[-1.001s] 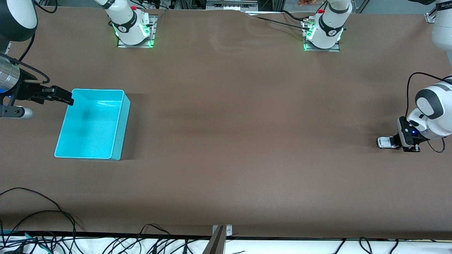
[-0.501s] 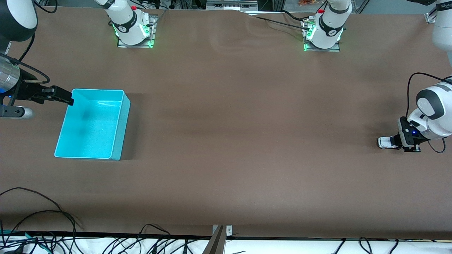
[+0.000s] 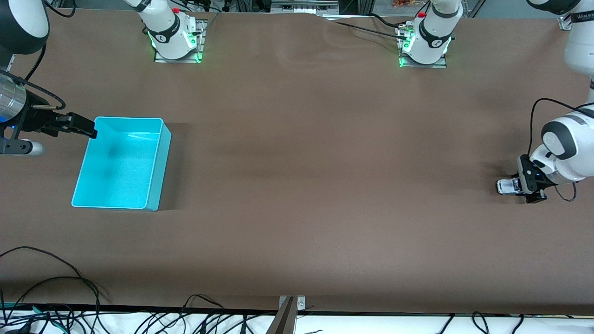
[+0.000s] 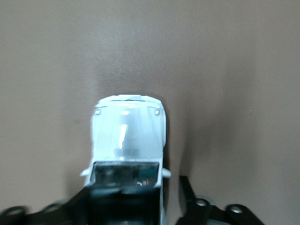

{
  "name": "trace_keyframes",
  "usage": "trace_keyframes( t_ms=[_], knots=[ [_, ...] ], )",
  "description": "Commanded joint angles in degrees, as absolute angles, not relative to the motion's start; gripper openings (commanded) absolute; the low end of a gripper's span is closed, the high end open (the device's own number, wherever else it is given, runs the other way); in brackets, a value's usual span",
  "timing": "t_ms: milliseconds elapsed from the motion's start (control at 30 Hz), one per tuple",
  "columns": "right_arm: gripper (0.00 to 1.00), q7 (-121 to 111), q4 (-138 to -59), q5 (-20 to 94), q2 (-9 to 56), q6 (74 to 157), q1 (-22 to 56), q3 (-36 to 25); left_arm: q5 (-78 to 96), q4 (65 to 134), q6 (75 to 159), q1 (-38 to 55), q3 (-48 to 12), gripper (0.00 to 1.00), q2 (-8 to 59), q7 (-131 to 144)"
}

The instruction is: Wind and store white jeep toy

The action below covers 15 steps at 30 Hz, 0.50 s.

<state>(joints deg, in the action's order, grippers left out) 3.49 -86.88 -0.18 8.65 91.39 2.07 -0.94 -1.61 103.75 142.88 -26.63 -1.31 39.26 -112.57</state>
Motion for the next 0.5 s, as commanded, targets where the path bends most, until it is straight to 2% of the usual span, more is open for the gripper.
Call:
trace_keyframes(
  t_ms=[0, 467],
  knots=[
    [1.0, 3.3, -88.4, 0.9, 7.2, 91.8, 2.3, -1.2, -2.1, 101.4, 139.5, -27.2, -2.1, 1.0, 39.9, -114.0],
    [1.0, 3.3, -88.4, 0.9, 7.2, 91.8, 2.3, -1.3, -1.8, 100.4, 133.2, -27.1, -3.4, 1.0, 36.9, -111.3]
  ],
)
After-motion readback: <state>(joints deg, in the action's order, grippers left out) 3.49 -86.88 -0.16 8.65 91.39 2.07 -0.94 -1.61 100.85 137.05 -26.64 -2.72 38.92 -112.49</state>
